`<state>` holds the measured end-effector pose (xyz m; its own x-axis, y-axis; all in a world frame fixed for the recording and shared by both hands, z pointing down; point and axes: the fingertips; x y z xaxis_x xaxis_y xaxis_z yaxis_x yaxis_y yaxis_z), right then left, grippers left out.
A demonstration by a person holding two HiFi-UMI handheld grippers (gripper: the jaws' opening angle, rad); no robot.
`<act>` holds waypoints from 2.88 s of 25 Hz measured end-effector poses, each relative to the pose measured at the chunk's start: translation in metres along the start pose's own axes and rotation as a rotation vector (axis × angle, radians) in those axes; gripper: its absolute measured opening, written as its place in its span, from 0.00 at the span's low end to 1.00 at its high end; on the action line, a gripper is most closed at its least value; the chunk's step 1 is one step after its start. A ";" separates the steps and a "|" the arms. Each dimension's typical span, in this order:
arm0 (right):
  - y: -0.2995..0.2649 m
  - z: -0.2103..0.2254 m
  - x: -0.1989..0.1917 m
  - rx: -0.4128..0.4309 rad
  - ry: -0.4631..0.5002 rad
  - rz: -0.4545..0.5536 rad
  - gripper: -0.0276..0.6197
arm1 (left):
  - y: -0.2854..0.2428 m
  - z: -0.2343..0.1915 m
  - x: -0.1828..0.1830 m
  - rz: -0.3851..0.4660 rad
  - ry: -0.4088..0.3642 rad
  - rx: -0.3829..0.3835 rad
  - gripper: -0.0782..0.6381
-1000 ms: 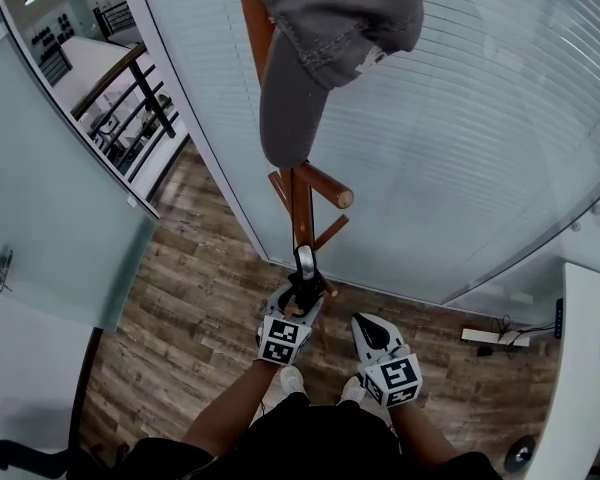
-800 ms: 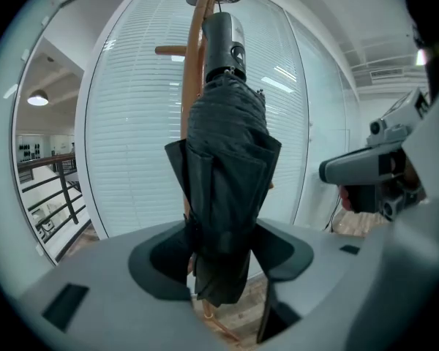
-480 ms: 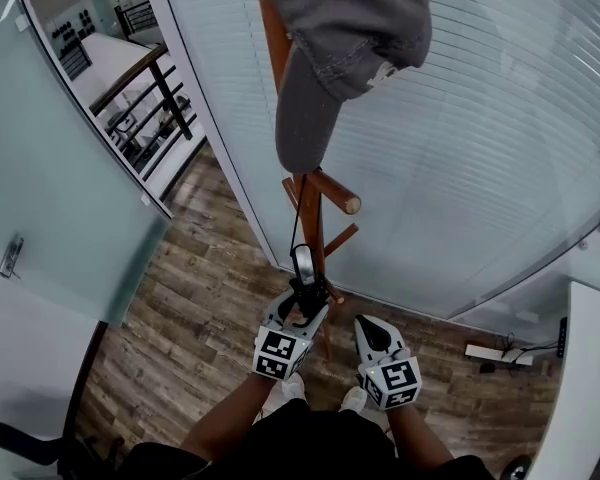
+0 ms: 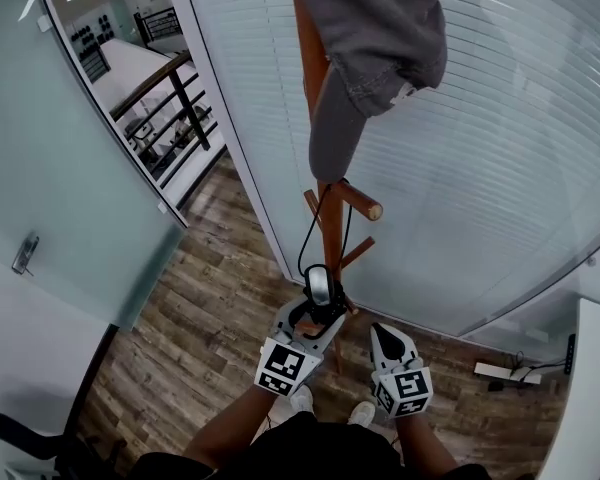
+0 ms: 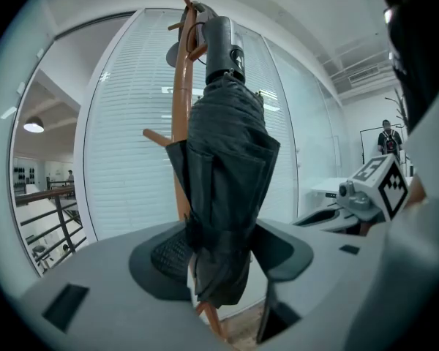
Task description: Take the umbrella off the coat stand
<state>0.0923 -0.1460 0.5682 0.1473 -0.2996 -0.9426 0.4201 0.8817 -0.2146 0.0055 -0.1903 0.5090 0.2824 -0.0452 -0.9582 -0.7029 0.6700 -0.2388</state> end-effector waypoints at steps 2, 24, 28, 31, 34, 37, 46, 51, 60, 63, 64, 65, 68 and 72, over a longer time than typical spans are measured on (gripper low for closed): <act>0.002 0.001 0.002 -0.003 0.008 0.001 0.05 | 0.003 -0.001 0.013 0.018 -0.024 -0.003 0.46; 0.006 0.011 0.040 -0.025 0.049 0.111 0.05 | 0.022 -0.011 0.142 0.236 -0.162 0.008 0.46; 0.011 0.010 0.040 -0.021 0.041 0.096 0.05 | 0.026 -0.006 0.156 0.264 -0.164 -0.012 0.46; 0.013 0.005 0.037 -0.012 0.034 0.085 0.05 | 0.028 -0.005 0.166 0.284 -0.173 -0.028 0.46; 0.014 0.001 0.032 -0.002 0.025 0.061 0.05 | 0.034 -0.002 0.174 0.309 -0.179 -0.032 0.46; 0.012 0.000 0.032 0.003 0.033 0.062 0.05 | 0.040 0.000 0.180 0.341 -0.171 -0.039 0.46; 0.008 0.000 0.036 0.007 0.034 0.082 0.05 | 0.033 -0.009 0.128 0.219 -0.068 -0.046 0.46; 0.009 -0.003 0.037 0.012 0.029 0.086 0.05 | 0.028 -0.013 0.077 0.098 -0.010 -0.034 0.46; 0.006 -0.003 0.044 0.022 0.037 0.093 0.05 | 0.019 0.000 0.009 -0.025 0.061 -0.060 0.46; 0.004 -0.005 0.044 0.026 0.041 0.094 0.05 | 0.017 0.002 -0.007 -0.050 0.072 -0.058 0.46; 0.003 -0.006 0.044 0.028 0.042 0.091 0.05 | 0.017 0.001 -0.013 -0.057 0.080 -0.053 0.46; 0.003 -0.006 0.043 0.031 0.044 0.088 0.05 | 0.017 0.002 -0.020 -0.068 0.091 -0.049 0.46; 0.001 -0.008 0.042 0.038 0.054 0.083 0.05 | 0.018 0.006 -0.039 -0.101 0.116 -0.045 0.46; 0.000 -0.013 0.041 0.047 0.086 0.079 0.05 | 0.020 0.015 -0.061 -0.136 0.132 -0.051 0.46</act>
<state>0.0871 -0.1535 0.5259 0.1051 -0.1956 -0.9750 0.4518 0.8828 -0.1284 -0.0162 -0.1634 0.5653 0.2915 -0.2322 -0.9279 -0.6971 0.6127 -0.3723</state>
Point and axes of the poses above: the fingertips, and each gripper's own axes: y backward along the fingers, z to its right, x out of its top, and after that the axes turned 5 degrees about -y, right-handed
